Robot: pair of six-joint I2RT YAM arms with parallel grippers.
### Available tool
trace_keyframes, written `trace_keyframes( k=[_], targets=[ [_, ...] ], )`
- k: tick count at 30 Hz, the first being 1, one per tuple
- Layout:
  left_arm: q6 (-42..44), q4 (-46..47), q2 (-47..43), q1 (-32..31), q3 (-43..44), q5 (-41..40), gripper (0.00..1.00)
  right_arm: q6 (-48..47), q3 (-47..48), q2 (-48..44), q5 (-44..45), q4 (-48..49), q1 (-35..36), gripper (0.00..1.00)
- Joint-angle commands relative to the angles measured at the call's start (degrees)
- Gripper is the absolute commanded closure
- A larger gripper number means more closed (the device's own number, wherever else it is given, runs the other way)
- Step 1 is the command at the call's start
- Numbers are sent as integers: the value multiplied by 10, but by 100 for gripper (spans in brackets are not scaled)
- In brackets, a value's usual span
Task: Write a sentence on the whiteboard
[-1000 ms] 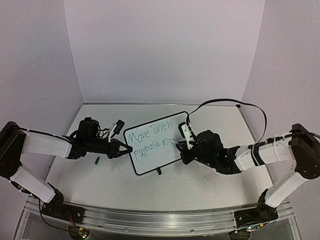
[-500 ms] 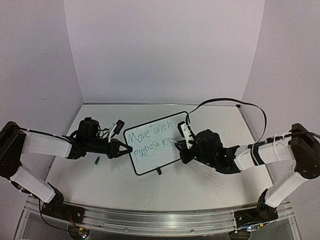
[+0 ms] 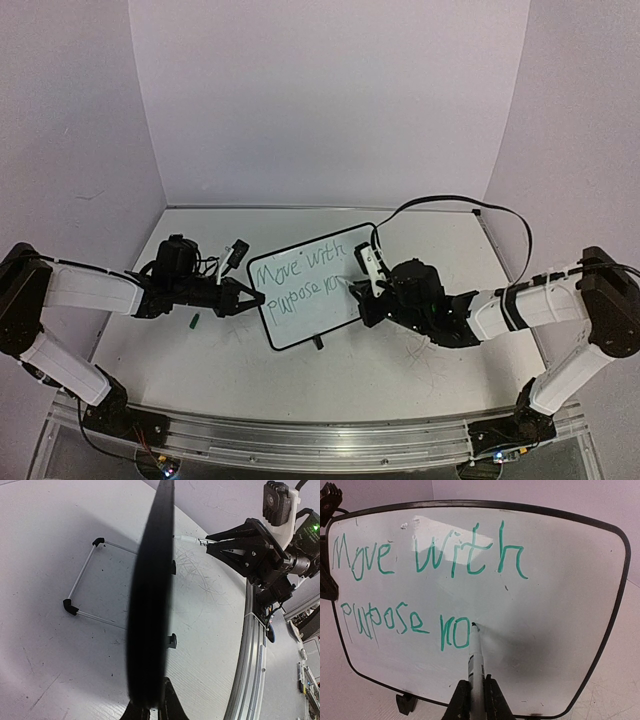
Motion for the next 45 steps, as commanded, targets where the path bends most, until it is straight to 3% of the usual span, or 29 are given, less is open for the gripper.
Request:
trace_keyframes(
  k=[1,13,33,45],
  targets=[
    [36,-24,-8,1,10,-38,100,13,-10,-5,15,-2,5,100],
    [35,-24,-8,1,12,-37,100,31,-36,-12,22,-5,8,100],
    [36,-24,-7,1,12,-35,100,14,19,6,58,8,5,100],
    [36,-25,-9,1,11,-36,100,32,-16,-2,47,-10,5,100]
  ],
)
